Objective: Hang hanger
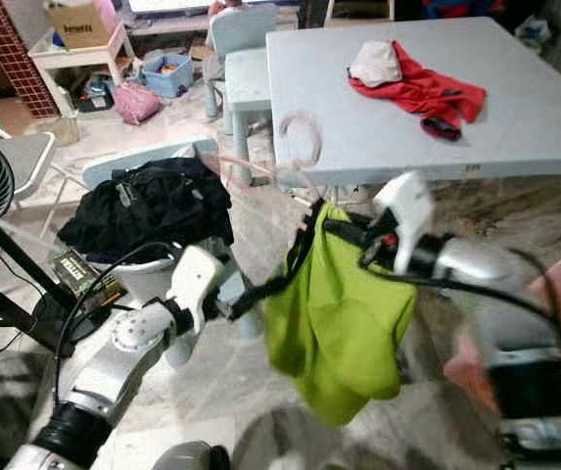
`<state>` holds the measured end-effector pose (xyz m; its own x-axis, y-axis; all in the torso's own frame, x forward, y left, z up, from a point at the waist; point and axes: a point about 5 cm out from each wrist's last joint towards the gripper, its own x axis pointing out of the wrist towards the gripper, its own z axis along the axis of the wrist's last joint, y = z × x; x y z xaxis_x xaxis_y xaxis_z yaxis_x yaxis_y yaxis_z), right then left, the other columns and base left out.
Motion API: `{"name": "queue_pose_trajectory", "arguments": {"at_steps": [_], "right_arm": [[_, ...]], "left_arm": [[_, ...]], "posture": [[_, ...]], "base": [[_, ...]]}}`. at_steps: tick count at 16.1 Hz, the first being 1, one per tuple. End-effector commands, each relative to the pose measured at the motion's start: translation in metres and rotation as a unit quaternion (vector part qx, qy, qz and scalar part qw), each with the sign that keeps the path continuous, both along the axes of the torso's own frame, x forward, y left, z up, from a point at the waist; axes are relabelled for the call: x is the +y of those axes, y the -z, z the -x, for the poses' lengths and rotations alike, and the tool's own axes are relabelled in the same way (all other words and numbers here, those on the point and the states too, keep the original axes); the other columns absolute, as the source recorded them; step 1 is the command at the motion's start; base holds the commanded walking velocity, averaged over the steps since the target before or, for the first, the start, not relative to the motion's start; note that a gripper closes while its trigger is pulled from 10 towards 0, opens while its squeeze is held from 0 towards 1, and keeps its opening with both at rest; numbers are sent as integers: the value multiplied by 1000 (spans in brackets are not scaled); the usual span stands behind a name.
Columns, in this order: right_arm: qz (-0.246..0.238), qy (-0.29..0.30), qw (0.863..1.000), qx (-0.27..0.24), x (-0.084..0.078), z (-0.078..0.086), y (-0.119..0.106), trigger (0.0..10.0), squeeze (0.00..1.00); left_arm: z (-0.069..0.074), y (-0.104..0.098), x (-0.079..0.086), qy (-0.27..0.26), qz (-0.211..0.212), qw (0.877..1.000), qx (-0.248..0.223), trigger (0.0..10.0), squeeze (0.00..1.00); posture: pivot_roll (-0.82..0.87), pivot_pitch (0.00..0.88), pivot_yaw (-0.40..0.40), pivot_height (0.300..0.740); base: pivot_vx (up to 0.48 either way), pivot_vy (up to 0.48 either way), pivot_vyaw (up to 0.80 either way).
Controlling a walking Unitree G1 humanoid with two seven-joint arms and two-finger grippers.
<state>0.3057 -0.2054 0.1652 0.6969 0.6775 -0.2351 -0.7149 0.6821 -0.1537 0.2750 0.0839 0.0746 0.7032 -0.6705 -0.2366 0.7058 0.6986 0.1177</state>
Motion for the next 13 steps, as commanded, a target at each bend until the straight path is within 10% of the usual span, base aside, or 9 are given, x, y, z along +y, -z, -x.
{"name": "queue_pose_trajectory", "arguments": {"at_steps": [1, 6, 13], "right_arm": [[41, 19, 998, -43, -1, -11, -1, 10000, 0], [160, 80, 980, -89, -17, -20, 24, 10000, 0], [206, -167, 964, -12, -28, 38, 56, 10000, 0]], "left_arm": [[6, -1, -2, 46, -36, 998, -31, 10000, 1000], [14, -3, 8, 83, -80, 991, -74, 10000, 1000], [8, -5, 50, 75, -131, 984, -96, 10000, 1000]], "posture": [[-49, 0, 51, 740], [-19, 4, 32, 740], [-27, 3, 37, 740]], "base": [[0, 0, 0], [0, 0, 0], [0, 0, 0]]}}
